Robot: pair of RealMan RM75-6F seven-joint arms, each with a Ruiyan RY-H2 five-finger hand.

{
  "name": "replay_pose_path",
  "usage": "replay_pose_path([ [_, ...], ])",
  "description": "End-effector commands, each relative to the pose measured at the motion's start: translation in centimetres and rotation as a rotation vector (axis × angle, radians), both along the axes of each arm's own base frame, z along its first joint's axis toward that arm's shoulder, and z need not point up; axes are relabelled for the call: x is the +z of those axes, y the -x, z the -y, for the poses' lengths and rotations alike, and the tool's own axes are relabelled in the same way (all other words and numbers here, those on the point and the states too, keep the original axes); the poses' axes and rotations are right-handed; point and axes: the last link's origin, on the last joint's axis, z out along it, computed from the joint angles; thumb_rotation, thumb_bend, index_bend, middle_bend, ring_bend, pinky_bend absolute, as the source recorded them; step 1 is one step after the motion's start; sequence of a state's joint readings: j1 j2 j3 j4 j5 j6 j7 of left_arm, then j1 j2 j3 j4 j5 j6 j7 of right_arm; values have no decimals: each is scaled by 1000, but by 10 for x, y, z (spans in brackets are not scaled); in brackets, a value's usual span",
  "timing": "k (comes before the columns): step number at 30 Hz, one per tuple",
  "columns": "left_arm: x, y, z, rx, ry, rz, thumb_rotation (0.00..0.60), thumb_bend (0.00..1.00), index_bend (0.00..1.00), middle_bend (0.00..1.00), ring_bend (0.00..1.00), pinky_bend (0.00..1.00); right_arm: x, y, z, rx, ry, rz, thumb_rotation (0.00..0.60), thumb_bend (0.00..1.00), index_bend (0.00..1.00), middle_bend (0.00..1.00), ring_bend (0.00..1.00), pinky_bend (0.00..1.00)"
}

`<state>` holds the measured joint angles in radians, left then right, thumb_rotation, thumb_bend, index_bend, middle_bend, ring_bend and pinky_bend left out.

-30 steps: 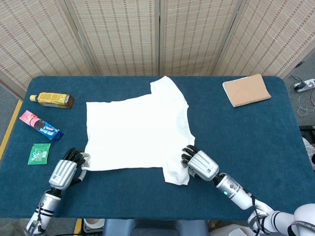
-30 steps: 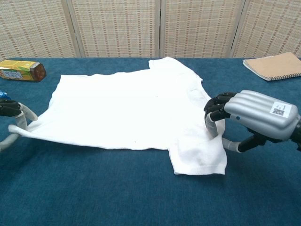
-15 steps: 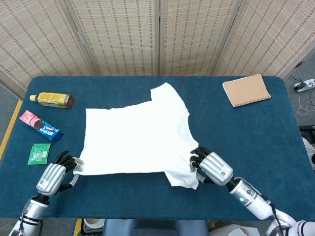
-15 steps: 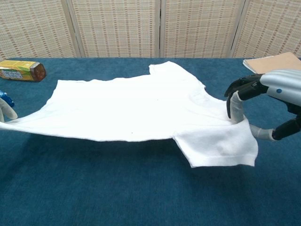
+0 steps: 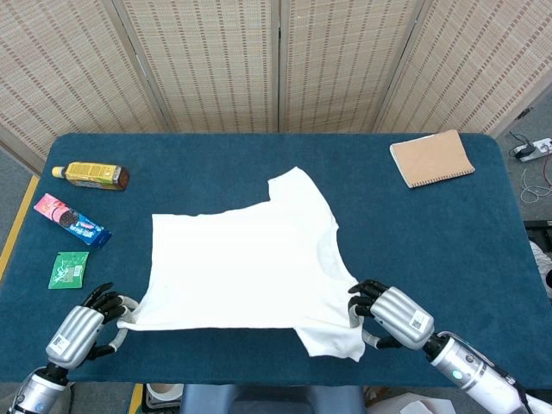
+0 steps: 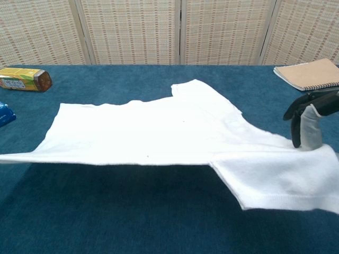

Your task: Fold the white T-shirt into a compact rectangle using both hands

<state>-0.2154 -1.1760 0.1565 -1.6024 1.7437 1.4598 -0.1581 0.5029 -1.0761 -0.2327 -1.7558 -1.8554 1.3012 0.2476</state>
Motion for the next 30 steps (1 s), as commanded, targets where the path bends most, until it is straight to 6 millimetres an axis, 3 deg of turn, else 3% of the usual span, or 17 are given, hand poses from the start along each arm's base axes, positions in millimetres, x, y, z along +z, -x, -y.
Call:
replay_pose_path([
  [1, 5, 0, 8, 6, 7, 0, 600, 512, 704, 353, 245, 76, 8, 0, -10, -27, -38, 22, 600, 444, 706, 431, 209, 196],
  [18, 29, 4, 52, 31, 76, -31, 600, 512, 704, 353, 244, 76, 26, -1, -58, -87, -199, 73, 600, 449, 711, 437, 209, 196],
  [26, 34, 5, 62, 45, 94, -37, 600, 512, 704, 353, 245, 76, 30, -5, -67, -97, -238, 98, 600, 452, 711, 437, 209, 199],
  [30, 28, 5, 58, 56, 113, -47, 600, 512, 704, 353, 244, 77, 27, -1, -62, -119, -233, 86, 600, 452, 712, 437, 209, 201],
])
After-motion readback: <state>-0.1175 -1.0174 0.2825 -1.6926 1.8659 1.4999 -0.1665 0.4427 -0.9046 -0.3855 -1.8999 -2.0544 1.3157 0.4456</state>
